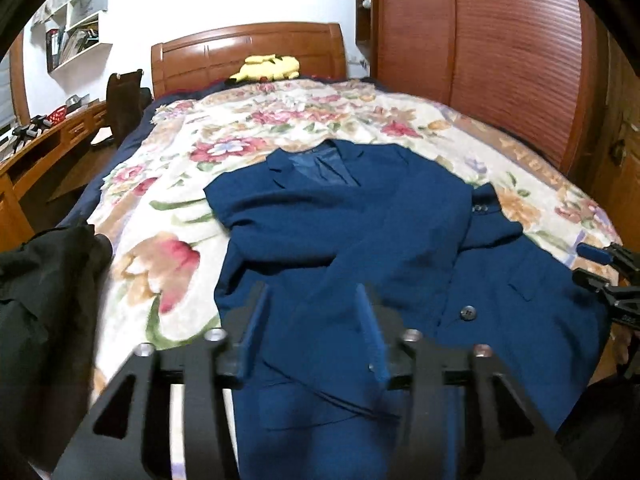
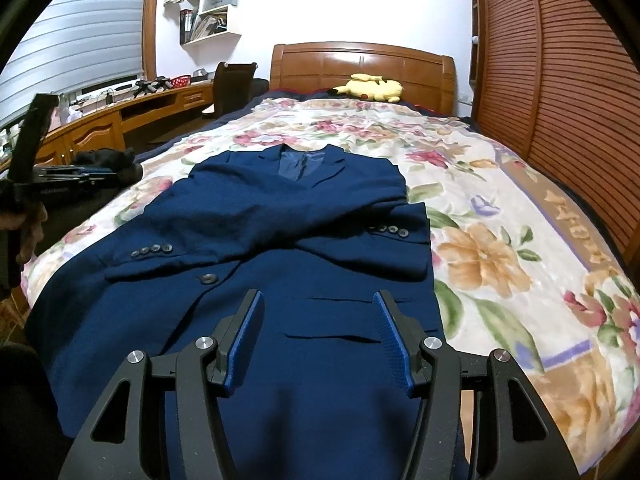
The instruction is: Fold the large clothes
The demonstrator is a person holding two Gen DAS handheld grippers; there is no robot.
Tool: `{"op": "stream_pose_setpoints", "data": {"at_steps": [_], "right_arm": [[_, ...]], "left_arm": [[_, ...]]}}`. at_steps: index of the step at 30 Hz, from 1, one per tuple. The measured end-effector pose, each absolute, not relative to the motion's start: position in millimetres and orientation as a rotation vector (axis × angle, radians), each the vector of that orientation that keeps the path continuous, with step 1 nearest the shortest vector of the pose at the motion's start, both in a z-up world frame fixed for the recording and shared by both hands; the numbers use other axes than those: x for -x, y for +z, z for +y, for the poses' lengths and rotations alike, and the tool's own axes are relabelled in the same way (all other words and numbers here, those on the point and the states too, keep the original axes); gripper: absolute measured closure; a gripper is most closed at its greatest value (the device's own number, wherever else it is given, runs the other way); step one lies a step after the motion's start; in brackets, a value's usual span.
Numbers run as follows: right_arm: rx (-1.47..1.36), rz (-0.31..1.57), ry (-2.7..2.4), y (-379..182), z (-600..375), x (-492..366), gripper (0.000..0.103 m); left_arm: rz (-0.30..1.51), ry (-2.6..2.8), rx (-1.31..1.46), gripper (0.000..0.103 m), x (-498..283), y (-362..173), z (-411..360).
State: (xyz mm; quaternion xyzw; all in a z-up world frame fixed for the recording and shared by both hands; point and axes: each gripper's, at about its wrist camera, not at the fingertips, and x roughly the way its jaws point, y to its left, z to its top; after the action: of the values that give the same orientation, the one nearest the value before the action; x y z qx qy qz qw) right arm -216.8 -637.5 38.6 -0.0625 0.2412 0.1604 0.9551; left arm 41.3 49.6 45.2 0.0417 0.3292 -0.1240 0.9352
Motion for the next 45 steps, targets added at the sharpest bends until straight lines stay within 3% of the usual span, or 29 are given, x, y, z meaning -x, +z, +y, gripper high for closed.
{"op": "stream_pose_setpoints", "data": {"at_steps": [1,3,32,45], "right_arm": [[0.127,0.487,0.328,39,-636,217,0.045],[0.128,0.487,0.334,38,-634,216,0.045],[0.293,0.539,0.442,7,-571,203,0.045],[0.301,0.542,0.352,20,-621,228,0.045]], "left_arm": [[0.667,-0.251,-0.084,0.033,-38,46,51],[0.642,-0.237,-0.086,0.024,-29,46,55],[0.625,-0.155,-0.071,0.024,57,-21,102],[0.689,-0.145,-0.065,0.024,65,-50,102]]}}
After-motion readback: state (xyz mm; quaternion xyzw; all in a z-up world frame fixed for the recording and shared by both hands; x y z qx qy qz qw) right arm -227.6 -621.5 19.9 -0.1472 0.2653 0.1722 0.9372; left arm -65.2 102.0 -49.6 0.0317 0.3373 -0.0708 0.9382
